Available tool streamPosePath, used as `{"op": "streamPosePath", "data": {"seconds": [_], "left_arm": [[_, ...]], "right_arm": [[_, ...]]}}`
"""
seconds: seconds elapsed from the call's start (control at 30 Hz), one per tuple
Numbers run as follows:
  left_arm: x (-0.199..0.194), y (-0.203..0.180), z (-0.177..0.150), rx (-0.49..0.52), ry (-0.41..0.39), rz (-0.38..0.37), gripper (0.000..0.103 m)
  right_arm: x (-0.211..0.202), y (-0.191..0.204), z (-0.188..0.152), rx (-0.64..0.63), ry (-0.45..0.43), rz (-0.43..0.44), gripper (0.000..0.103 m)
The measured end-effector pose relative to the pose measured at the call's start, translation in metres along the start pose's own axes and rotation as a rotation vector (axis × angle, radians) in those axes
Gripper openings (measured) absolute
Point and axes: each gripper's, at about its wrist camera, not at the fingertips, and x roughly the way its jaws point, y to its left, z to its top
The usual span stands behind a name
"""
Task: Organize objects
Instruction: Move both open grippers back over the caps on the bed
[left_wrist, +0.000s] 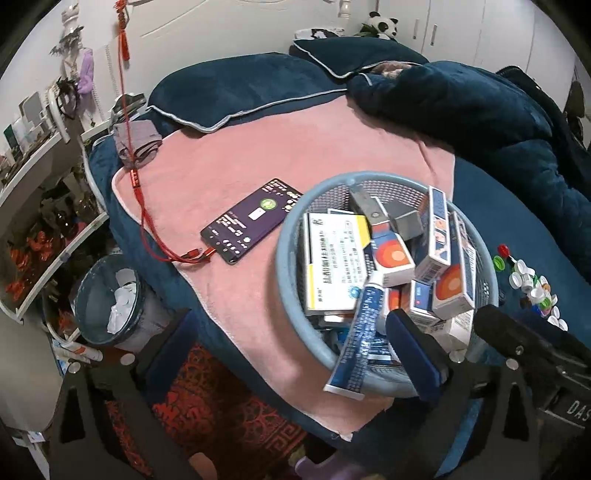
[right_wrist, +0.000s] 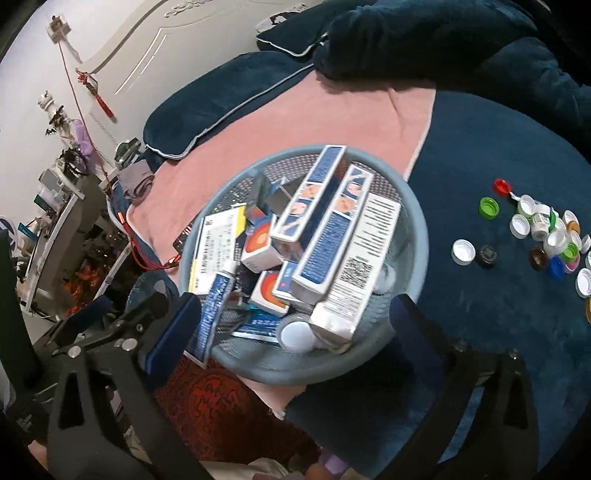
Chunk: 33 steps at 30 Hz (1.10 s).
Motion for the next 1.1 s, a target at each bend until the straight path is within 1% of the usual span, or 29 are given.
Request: {"op": "streamPosePath", "data": {"seconds": [0.27,0.67,0.83,1.1], "left_arm": [[-0.002,-0.020,0.000,0.037,0.003,-0.024,0.102],[-0.009,-0.067,0.000,0.112,0.002,-0.081,0.102],[-0.008,-0.098,-0.002,0.149,0.013,-0.110,0.102],[-0.001,-0.159,-0.012,0.252,0.034,-0.151,0.102]], "right_arm": [[-0.010,-0.018,-0.003,0.028,-0.005,-0.042,0.103],[-0.035,-0.058,-0.012,0.087,-0.023,-0.096,0.103],[-0.047,-0.085,-0.018,0.130,-0.029,-0.125,0.103],[-0.073,-0.139,-0.030,0.235,-0.059,-0.171,0.103]]}}
